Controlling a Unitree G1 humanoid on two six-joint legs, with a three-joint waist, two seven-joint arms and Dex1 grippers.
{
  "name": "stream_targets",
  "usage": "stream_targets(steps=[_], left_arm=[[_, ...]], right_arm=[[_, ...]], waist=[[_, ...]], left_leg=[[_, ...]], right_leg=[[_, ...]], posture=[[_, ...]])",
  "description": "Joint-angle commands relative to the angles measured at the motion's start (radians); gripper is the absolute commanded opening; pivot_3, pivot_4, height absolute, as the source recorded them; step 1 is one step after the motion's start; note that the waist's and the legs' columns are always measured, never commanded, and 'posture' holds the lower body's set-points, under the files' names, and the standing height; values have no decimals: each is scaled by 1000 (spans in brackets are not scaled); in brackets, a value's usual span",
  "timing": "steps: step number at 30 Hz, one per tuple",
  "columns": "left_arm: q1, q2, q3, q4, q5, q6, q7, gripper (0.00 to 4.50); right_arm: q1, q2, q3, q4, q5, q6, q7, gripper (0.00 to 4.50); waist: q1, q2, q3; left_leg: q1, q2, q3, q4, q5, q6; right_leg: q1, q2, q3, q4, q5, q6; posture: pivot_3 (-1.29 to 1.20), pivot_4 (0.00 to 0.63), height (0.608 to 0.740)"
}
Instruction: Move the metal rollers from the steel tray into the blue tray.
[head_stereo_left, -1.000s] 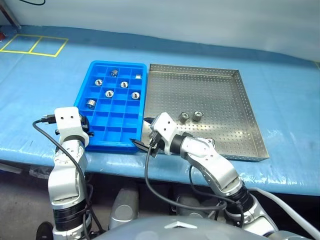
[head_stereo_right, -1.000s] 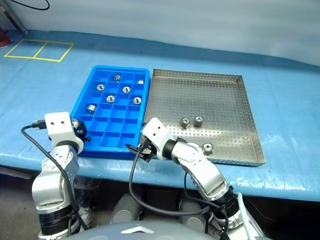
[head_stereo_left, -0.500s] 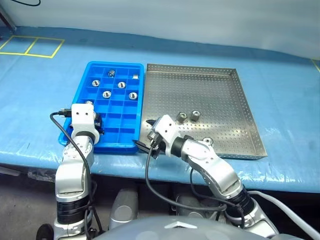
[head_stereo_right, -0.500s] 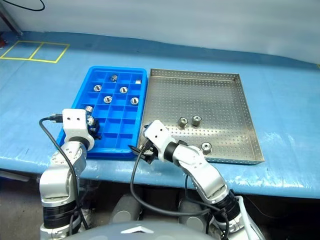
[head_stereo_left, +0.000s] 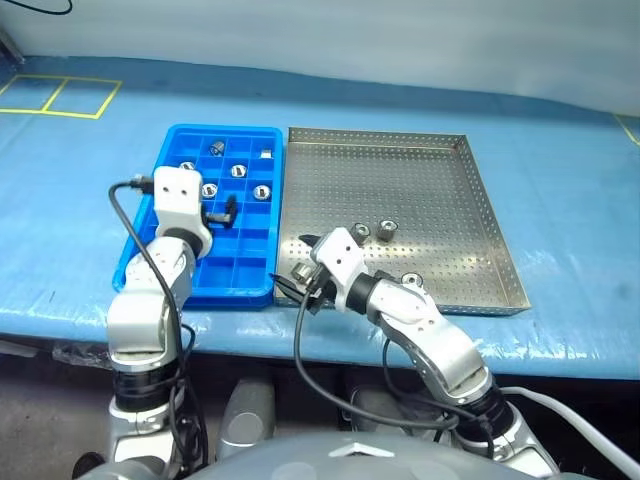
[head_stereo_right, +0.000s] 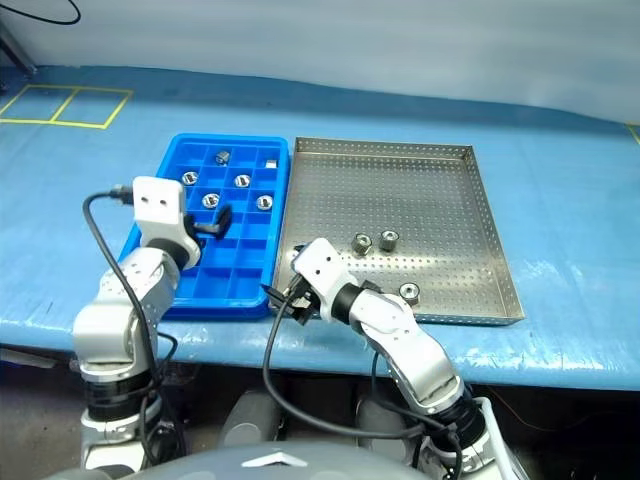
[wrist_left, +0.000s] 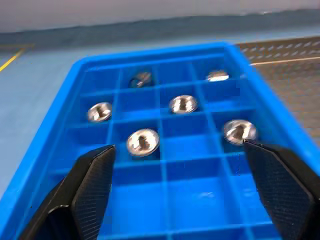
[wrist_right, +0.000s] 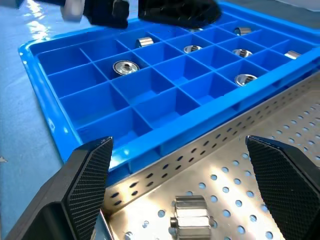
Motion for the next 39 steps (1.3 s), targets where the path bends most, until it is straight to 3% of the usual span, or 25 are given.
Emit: stream_targets(steps=[1, 6, 11, 15, 18, 23, 31, 39], left_arm=[[-74, 175, -115, 49, -61, -14, -232, 4449], [-187, 433, -303, 177, -66, -180, -582, 4449], [-339, 536, -456, 368, -13, -438, -900, 4449], [-456, 515, -534, 526, 49, -627, -1041, 4449], [-558, 486, -627, 686, 181, -863, -1102, 4449], [-649, 413, -712, 832, 222, -1048, -1286, 4449], [-702, 314, -745, 954, 265, -1170, -1371, 4449], [-744, 303, -882, 994, 251, -1222, -1371, 4449]], right_arm=[[33, -30, -42, -83, 10, 22, -3, 4500], [95, -68, -90, -132, 9, 56, -20, 4500], [126, -58, -116, -146, 4, 72, -57, 4500], [139, -39, -115, -146, 0, 69, -82, 4500], [155, -27, -105, -150, -4, 66, -98, 4500], [183, -12, -101, -157, -13, 63, -124, 4500], [205, 5, -102, -167, -22, 60, -152, 4500], [210, 16, -109, -168, -23, 58, -172, 4500]], waist=[[-8, 0, 0], [-28, 1, 1], [-40, 1, 1], [-49, 1, 1], [-52, 1, 1], [-64, 1, 1], [-91, 1, 1], [-119, 1, 1]], left_leg=[[0, 0, 0, 0, 0, 0], [0, 0, 1, -3, 0, 0], [0, 1, 2, -4, 0, 0], [-1, 1, 2, -3, 0, 0], [-2, 1, 2, -2, 0, 1], [-3, 1, 2, -2, -1, 2], [-3, 1, 2, 0, -2, 4], [-3, 1, 2, 1, -2, 4]], right_leg=[[0, 0, 0, 0, 0, 0], [-2, 0, 0, 0, -3, -4], [-4, 1, 0, 0, -3, -5], [-3, 1, 0, 0, -3, -5], [-4, 1, 1, 0, -3, -5], [-4, 1, 1, 0, -4, -5], [-4, 1, 1, 1, -4, -4], [-4, 2, 2, 3, -4, -4]], posture=[[115, 150, 740], [88, 150, 740], [57, 150, 740], [32, 150, 740], [13, 150, 740], [-26, 150, 740], [-75, 150, 740], [-95, 150, 740]])
